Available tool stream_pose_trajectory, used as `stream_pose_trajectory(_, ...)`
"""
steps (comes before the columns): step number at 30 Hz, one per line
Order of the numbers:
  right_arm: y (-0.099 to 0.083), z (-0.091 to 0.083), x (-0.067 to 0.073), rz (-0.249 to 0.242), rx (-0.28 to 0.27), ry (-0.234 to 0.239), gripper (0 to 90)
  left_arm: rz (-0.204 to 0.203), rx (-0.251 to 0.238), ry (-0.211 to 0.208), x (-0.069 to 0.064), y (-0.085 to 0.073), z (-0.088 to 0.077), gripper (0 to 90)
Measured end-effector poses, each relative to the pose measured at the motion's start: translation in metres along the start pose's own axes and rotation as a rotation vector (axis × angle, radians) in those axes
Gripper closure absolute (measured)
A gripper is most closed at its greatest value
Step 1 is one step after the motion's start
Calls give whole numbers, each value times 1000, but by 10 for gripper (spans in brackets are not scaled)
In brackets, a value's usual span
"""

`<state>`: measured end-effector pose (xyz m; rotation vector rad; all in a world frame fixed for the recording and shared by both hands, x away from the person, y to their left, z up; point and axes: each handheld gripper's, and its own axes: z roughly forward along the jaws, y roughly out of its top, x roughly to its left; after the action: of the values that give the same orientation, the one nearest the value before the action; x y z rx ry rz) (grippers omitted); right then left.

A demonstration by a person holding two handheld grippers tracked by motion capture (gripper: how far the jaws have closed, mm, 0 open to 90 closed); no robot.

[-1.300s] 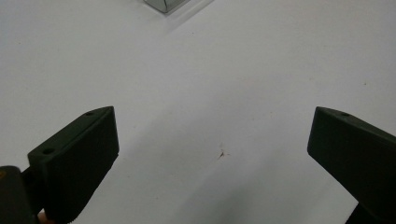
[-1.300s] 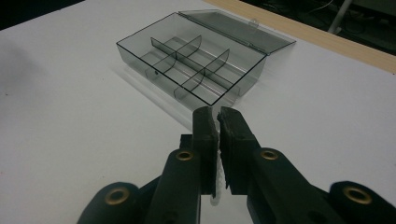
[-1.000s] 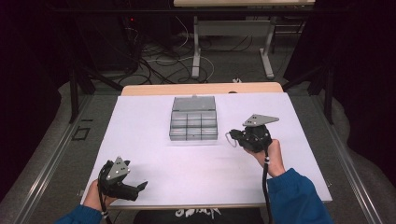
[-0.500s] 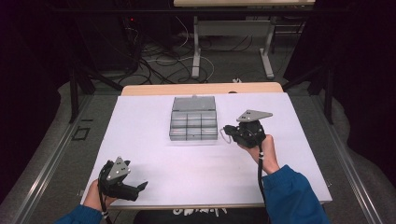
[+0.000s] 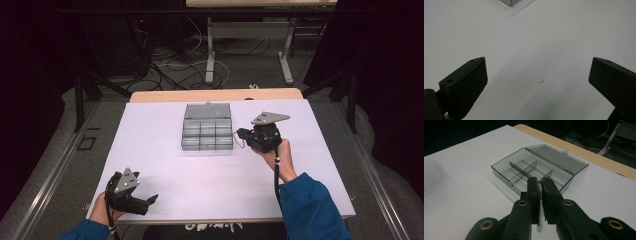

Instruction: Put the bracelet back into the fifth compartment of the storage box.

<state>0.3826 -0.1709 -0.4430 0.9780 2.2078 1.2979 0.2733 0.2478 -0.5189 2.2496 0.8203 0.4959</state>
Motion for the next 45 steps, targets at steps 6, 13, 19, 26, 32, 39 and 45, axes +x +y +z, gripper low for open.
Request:
stream_pose_trajectory(6, 5, 8, 3, -13, -8, 7, 852, 6, 2, 1, 0, 0, 0, 22)
stream_pose_trajectory(13, 13, 18, 4, -14, -17, 2, 852, -2, -2, -2, 0, 0, 0, 22)
stream_pose_trajectory(19, 20, 24, 7, -27, -29, 4, 852, 7, 3, 0, 0, 0, 0, 22)
stream_pose_trajectory(26, 29, 30, 12, -46, -41, 0, 852, 4, 2, -3, 0, 0, 0, 22)
stream_pose_trajectory(32, 36, 41, 17, -57, -42, 4, 852, 13, 6, 0, 0, 0, 0, 22)
stream_pose_trajectory(39, 39, 53, 23, -69, -39, 8, 852, 7, 5, -7, 0, 0, 0, 22)
stream_pose_trajectory(45, 40, 63, 25, -67, -33, 8, 851, -3, 3, -12, -1, 0, 1, 22)
